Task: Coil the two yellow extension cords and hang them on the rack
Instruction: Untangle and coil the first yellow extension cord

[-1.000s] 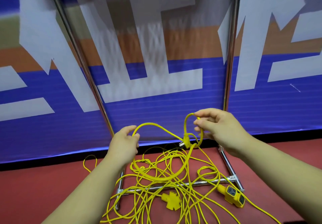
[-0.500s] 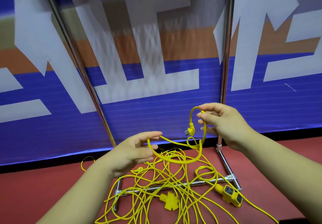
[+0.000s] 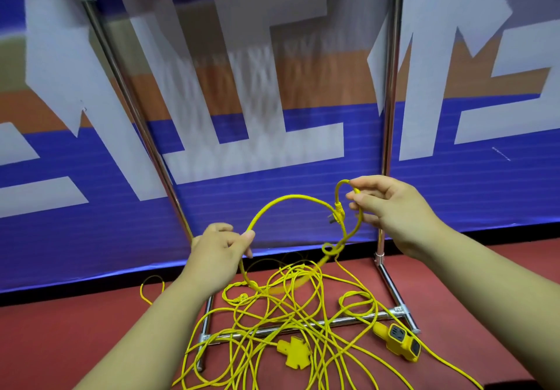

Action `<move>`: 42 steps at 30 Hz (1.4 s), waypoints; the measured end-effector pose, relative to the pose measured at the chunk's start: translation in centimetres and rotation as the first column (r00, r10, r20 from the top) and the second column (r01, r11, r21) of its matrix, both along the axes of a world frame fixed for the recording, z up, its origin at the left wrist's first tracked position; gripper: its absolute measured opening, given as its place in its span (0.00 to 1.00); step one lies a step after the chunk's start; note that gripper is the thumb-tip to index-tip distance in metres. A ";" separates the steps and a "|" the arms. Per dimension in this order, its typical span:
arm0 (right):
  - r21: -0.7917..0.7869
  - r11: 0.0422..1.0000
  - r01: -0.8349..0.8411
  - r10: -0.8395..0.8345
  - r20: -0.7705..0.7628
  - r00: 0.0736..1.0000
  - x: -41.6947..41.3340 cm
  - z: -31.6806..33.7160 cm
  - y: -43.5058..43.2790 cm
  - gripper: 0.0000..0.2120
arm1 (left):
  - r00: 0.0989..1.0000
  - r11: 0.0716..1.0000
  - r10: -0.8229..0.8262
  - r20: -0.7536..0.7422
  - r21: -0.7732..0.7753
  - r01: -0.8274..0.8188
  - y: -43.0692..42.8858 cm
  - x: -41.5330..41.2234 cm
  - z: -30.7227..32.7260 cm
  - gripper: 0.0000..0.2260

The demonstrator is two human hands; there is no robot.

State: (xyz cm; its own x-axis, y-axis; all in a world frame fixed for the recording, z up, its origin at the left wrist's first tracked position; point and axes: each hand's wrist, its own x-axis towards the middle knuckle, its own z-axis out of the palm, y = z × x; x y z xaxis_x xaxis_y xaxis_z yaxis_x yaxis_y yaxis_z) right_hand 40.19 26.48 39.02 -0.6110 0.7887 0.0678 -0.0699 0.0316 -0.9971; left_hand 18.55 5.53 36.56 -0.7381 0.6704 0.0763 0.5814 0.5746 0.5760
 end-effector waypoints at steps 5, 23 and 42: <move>0.044 0.999 -0.029 0.027 0.028 0.999 0.3 0.2 -0.1 0.09 | 0.839 0.923 0.098 0.536 0.266 -0.278 0.2 -0.2 -1.7 0.12; 0.058 0.961 -0.271 0.272 -0.004 0.962 0.0 1.0 -0.6 0.11 | 0.737 0.930 0.069 0.673 0.224 -0.291 0.7 0.0 -2.5 0.16; 0.295 0.808 -0.510 0.324 0.502 0.802 -2.0 -5.3 -0.7 0.17 | 0.865 0.803 -0.352 0.359 0.591 0.082 0.6 3.9 3.3 0.12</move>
